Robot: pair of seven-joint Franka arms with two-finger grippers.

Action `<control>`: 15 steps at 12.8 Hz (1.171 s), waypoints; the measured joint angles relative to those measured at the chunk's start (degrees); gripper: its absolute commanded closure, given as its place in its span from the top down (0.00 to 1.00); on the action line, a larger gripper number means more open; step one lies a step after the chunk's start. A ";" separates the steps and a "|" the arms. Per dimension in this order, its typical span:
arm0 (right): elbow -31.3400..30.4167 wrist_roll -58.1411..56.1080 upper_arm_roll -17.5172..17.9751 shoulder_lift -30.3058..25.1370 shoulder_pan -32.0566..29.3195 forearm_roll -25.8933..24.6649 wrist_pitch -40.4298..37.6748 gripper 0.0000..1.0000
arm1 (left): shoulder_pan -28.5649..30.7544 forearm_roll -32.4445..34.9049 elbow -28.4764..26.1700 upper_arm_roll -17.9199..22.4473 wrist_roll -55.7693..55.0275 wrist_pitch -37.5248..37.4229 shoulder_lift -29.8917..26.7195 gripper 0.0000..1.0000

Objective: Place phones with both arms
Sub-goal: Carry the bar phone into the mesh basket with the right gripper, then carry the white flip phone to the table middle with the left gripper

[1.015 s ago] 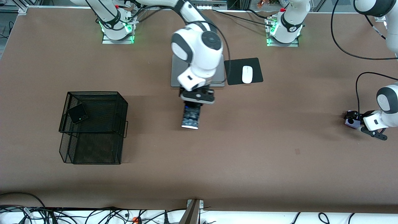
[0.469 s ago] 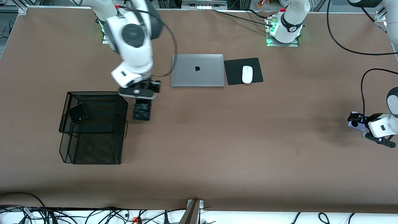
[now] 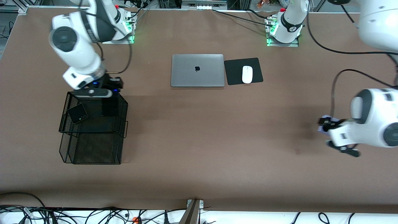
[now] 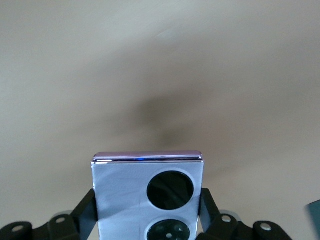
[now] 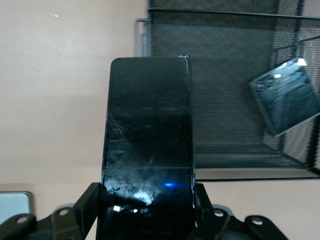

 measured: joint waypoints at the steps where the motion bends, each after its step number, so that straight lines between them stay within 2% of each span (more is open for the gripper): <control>1: -0.41 -2.35 -2.13 -0.53 0.01 0.00 0.19 0.00 | -3.29 -1.08 0.00 -0.21 -3.71 0.00 -0.01 0.23; 4: -1.63 -5.77 -5.70 -0.27 -0.01 0.00 2.84 0.00 | -13.56 -4.19 -0.08 -0.53 -16.59 2.32 0.58 0.23; 7: -2.11 -5.82 -6.00 1.71 -0.01 0.02 6.65 0.00 | -22.97 -9.34 -0.42 -0.48 -31.12 13.96 3.95 0.23; 10: -2.11 -5.84 -6.12 4.51 -0.03 1.84 9.34 0.00 | -28.29 -11.37 -0.70 -0.45 -39.83 26.78 8.72 0.23; 13: -1.63 -6.80 -6.11 7.83 -0.03 5.79 11.16 0.00 | -31.64 -11.40 -0.72 -0.43 -45.20 32.45 11.64 0.23; 14: -1.35 -7.22 -6.11 8.81 -0.03 6.98 11.37 0.00 | -32.20 -11.40 -0.72 -0.41 -45.67 32.72 12.01 0.34; 15: -1.10 -7.66 -6.11 9.60 -0.02 7.82 11.45 0.00 | -32.66 -11.40 -0.72 -0.41 -45.87 33.01 12.28 0.39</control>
